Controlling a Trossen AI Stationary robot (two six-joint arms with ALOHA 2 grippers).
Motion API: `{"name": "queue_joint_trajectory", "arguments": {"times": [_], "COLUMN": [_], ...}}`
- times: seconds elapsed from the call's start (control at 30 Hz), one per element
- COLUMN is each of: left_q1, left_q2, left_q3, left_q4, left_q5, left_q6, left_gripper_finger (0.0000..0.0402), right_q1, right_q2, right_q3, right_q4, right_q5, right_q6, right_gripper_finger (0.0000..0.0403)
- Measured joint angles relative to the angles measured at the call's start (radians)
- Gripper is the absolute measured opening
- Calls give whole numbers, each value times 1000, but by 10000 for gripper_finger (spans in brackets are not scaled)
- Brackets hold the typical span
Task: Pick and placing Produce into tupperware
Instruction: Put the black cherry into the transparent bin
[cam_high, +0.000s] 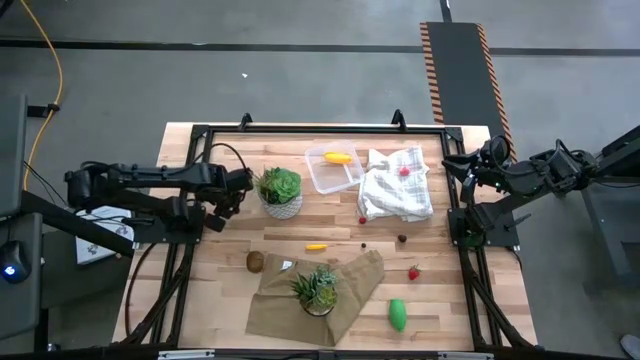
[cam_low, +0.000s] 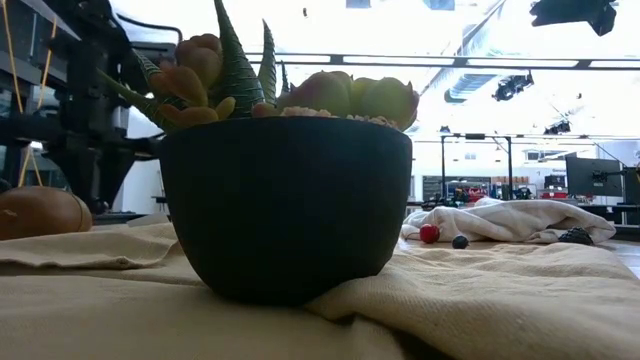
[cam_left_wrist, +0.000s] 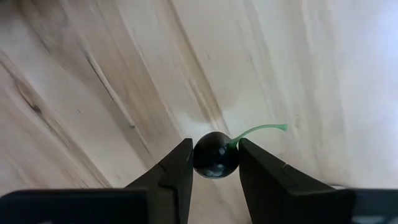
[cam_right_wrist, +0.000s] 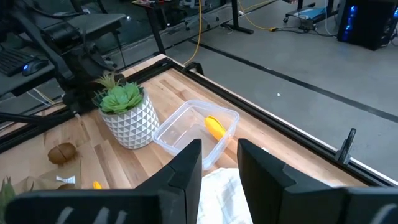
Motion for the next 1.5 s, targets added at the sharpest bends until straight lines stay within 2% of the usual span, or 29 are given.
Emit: {"name": "queue_joint_trajectory", "arguments": {"times": [0.23, 0.53, 1.1, 1.5], "left_q1": [0, 0, 0, 0], "left_q2": [-93, -185, -342, -370], "left_q3": [0, 0, 0, 0], "left_q4": [-23, -55, 43, 253], "left_q5": [-93, -141, -395, -519], "left_q6": [30, 43, 110, 345], "left_gripper_finger": [104, 105, 103, 103], "right_q1": [0, 0, 0, 0], "right_q2": [0, 0, 0, 0], "right_q3": [0, 0, 0, 0], "right_q4": [0, 0, 6, 16], "right_q5": [0, -1, -2, -2], "right_q6": [0, 0, 0, 0], "right_gripper_finger": [94, 94, 94, 94]}}
